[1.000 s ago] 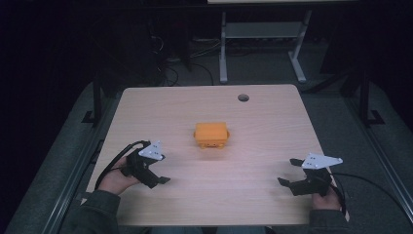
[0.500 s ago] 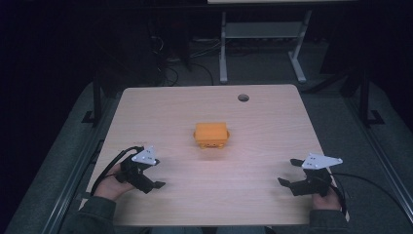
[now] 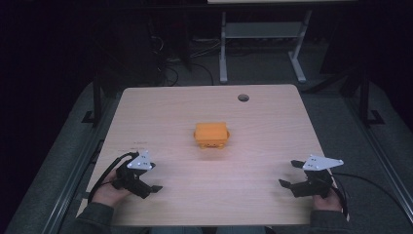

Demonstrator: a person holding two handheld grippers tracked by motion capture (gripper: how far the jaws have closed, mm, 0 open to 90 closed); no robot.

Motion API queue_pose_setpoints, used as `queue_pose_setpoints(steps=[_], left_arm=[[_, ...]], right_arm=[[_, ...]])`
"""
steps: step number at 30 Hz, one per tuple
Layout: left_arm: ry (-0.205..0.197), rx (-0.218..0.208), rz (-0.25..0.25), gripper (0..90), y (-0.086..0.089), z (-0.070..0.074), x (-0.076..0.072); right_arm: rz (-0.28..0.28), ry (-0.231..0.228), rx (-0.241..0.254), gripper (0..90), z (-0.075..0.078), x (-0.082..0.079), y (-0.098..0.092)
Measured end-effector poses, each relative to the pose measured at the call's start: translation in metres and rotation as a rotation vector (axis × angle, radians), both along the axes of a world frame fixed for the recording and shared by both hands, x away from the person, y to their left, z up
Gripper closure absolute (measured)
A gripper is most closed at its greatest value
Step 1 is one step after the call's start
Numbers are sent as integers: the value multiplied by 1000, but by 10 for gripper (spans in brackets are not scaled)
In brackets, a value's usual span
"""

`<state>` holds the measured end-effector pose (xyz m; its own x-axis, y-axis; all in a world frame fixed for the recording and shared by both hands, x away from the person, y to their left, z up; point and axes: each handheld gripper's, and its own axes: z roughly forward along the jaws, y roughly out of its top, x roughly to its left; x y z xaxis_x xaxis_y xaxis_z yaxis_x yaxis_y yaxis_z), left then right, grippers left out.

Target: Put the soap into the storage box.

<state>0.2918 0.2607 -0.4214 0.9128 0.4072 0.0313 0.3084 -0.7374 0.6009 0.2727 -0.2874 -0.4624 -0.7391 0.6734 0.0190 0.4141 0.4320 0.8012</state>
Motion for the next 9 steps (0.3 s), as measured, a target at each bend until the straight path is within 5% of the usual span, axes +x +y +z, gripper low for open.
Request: queue_pose_setpoints(steps=[4,9], left_arm=[[-19,0,0,153,2,-5,-4],[32,-35,0,152,2,-10,-2]], right_arm=[[0,7,10,135,-2,-2,-2],[14,30,21,135,-6,0,-3]])
